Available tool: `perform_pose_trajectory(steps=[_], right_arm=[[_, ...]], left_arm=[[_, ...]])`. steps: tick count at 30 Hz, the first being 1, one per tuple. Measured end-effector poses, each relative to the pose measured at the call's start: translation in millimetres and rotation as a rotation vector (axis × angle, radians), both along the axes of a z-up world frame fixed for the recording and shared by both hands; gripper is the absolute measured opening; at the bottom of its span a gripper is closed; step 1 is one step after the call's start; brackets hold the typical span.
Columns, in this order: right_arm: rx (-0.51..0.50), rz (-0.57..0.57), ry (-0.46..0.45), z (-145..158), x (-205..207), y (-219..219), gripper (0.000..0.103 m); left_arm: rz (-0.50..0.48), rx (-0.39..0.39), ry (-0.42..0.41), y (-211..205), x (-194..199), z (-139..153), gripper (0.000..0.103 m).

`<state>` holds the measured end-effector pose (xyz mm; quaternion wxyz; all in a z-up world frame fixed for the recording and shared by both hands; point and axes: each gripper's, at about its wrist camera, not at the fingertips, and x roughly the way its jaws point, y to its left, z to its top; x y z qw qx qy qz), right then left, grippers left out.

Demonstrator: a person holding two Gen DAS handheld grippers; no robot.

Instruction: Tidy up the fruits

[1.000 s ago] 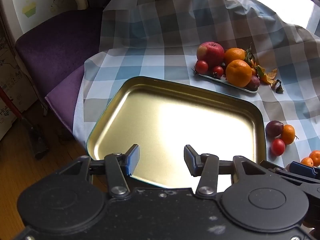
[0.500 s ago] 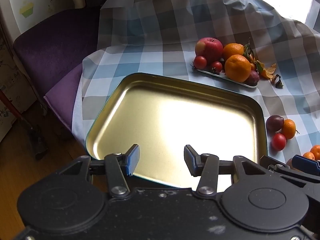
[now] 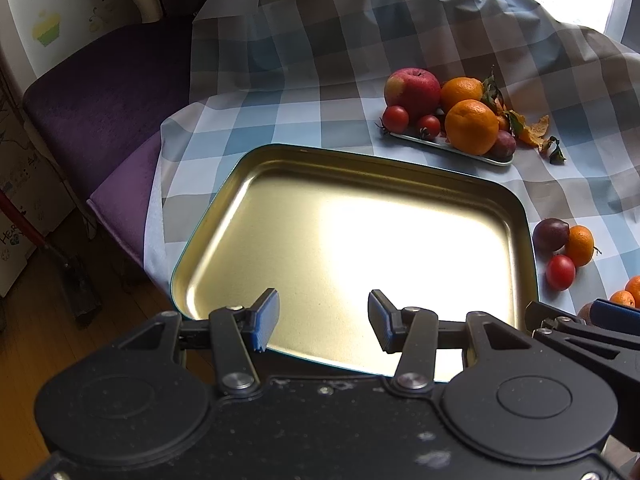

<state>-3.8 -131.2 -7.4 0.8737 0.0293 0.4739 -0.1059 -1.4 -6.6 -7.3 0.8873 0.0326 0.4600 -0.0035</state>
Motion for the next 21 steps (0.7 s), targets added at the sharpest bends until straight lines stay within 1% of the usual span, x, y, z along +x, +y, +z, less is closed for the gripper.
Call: perform_pose_trajectory(steps=[21], right_arm=[[-0.001,-0.002,0.009,-3.9,0.2,-1.2,0.059]], left_arm=[[-0.005,0.007,0.011,-2.6,0.6,-2.4,0.05]])
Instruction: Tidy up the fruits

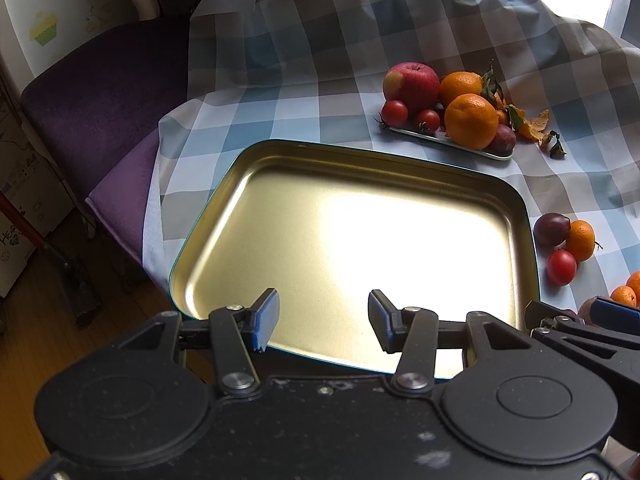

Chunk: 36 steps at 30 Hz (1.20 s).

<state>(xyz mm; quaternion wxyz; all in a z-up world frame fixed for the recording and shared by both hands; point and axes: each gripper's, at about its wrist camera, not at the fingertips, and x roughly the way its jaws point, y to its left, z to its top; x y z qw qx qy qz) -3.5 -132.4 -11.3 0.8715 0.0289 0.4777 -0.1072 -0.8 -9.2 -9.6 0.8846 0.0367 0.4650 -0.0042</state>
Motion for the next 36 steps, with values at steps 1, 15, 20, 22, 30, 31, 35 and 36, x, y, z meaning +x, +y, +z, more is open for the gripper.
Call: perform_pose_trajectory(steps=[1,15,20,22,30,31,35,36], right_arm=[[0.0,0.0,0.0,-0.2,-0.1,-0.1,0.059],[-0.001,0.001,0.005,-2.5,-0.2,-1.5,0.059],[-0.004,-0.001,0.012,-5.0,0.0,-1.7,0.059],[-0.005,-0.004,0.015,-5.1,1.2,-0.6,0.059],[-0.008,-0.011,0.022,-6.2,1.7,-1.6,0.059],[-0.008,-0.012,0.023,-6.2,1.8,-1.9,0.059],[-0.009,-0.016,0.02,-5.8,1.5,-3.1,0.059],[-0.01,-0.017,0.018,-5.5,1.4,-3.6,0.059]], left_arm=[[0.0,0.0,0.0,-0.1,0.0,-0.1,0.05],[-0.003,0.006,0.002,-1.0,-0.4,-1.2,0.05],[-0.002,0.008,0.005,-1.6,0.2,-1.5,0.05],[-0.003,0.008,0.005,-1.6,0.3,-1.5,0.05],[-0.009,0.017,0.005,-2.7,0.6,-2.5,0.05],[-0.01,0.018,0.005,-3.1,0.6,-2.6,0.05],[-0.01,0.019,0.008,-3.8,0.5,-2.8,0.05],[-0.01,0.02,0.01,-4.3,0.7,-2.8,0.05]])
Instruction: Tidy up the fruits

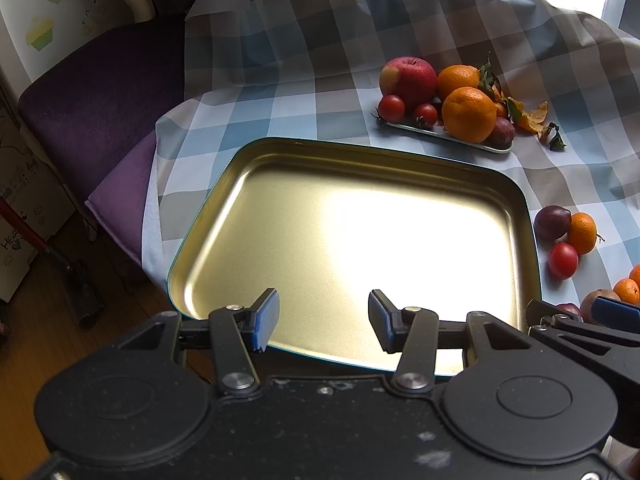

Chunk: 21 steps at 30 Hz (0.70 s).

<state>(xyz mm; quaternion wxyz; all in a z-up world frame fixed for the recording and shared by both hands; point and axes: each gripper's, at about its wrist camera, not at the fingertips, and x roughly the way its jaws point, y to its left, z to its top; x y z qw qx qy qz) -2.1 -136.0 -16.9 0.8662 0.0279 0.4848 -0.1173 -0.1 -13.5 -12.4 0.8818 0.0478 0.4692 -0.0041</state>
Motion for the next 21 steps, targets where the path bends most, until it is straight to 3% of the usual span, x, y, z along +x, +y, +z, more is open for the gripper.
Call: perform_pose_trajectory(steps=[5,11,21], right_arm=[[-0.021,-0.015,-0.041,7.1,-3.0,-5.3,0.058],[-0.075,-0.088,-0.159,30.0,-10.9,-22.9,0.057],[-0.185,-0.317,-0.307,47.5,-40.4,-73.5,0.057]], left_arm=[[-0.005,0.007,-0.003,-5.7,-0.4,1.0,0.05],[-0.009,-0.012,-0.008,-13.7,-0.4,3.7,0.05],[-0.04,-0.108,0.012,-38.2,-1.3,8.3,0.05]])
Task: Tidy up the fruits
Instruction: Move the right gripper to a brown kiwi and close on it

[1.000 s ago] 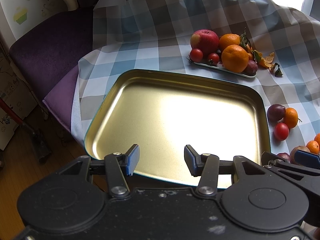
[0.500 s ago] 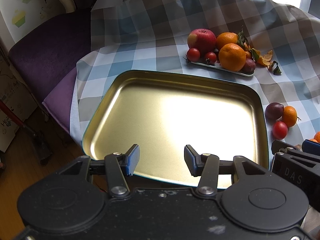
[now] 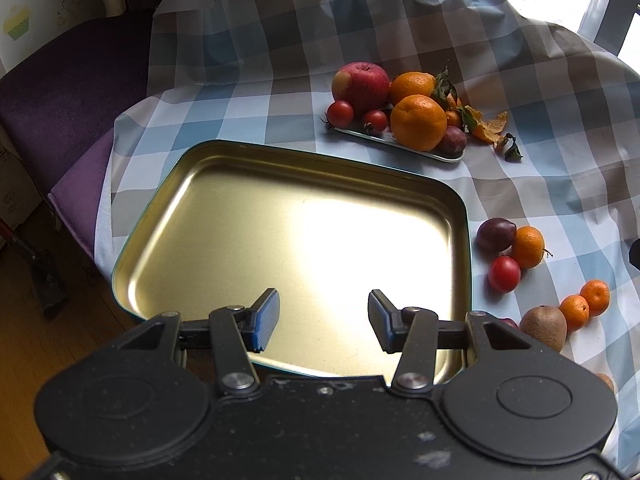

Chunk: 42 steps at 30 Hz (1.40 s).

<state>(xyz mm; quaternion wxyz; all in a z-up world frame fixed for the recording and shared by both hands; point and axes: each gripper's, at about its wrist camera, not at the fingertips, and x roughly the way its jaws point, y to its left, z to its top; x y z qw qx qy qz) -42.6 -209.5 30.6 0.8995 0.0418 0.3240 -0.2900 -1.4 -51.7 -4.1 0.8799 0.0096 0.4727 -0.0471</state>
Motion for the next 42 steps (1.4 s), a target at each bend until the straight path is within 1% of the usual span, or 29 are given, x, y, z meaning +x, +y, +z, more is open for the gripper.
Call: perform_pose_trajectory(steps=[2,4,9,12,14,17,19,21,27,33,38,42], right_arm=[[-0.006,-0.06,0.001,-2.9,-9.4,-14.9,0.057],[0.024,-0.091,0.034,-6.7,-15.1,-30.2,0.057],[0.167,-0.144,0.112,-18.3,-33.4,-71.7,0.057],[0.214,-0.19,0.129,-23.2,-43.9,-87.0,0.057],[0.288,-0.228,0.13,-28.7,-50.8,-99.1,0.056],[0.427,-0.225,0.142,-37.0,-55.7,-113.4,0.054],[0.495,-0.214,0.135,-40.0,-58.9,-117.4,0.054],[0.533,-0.181,0.132,-41.9,-60.0,-116.7,0.054],[0.553,-0.053,0.172,-45.6,-55.7,-104.6,0.054],[0.556,0.034,0.199,-51.6,-53.7,-94.8,0.054],[0.469,0.075,0.223,-55.4,-51.6,-85.0,0.057],[0.402,0.084,0.25,-61.9,-49.3,-80.4,0.057]], left_arm=[[-0.028,-0.009,-0.004,-9.0,-2.4,1.7,0.05],[-0.06,-0.022,0.003,-18.9,-3.6,1.8,0.05],[-0.13,-0.036,0.042,-41.1,-5.3,-3.7,0.05],[-0.167,-0.033,0.06,-53.5,-7.5,-7.2,0.05],[-0.195,-0.025,0.071,-61.9,-8.7,-9.2,0.05],[-0.231,-0.004,0.079,-74.4,-12.4,-11.7,0.05],[-0.251,0.005,0.083,-80.5,-13.3,-13.3,0.05],[-0.264,0.008,0.089,-84.4,-13.6,-14.7,0.05],[-0.279,0.028,0.107,-90.0,-12.9,-19.5,0.05],[-0.267,0.019,0.129,-88.1,-10.6,-21.3,0.05],[-0.255,0.001,0.143,-88.2,-8.0,-21.2,0.05],[-0.254,-0.005,0.15,-89.1,-7.2,-21.2,0.05]])
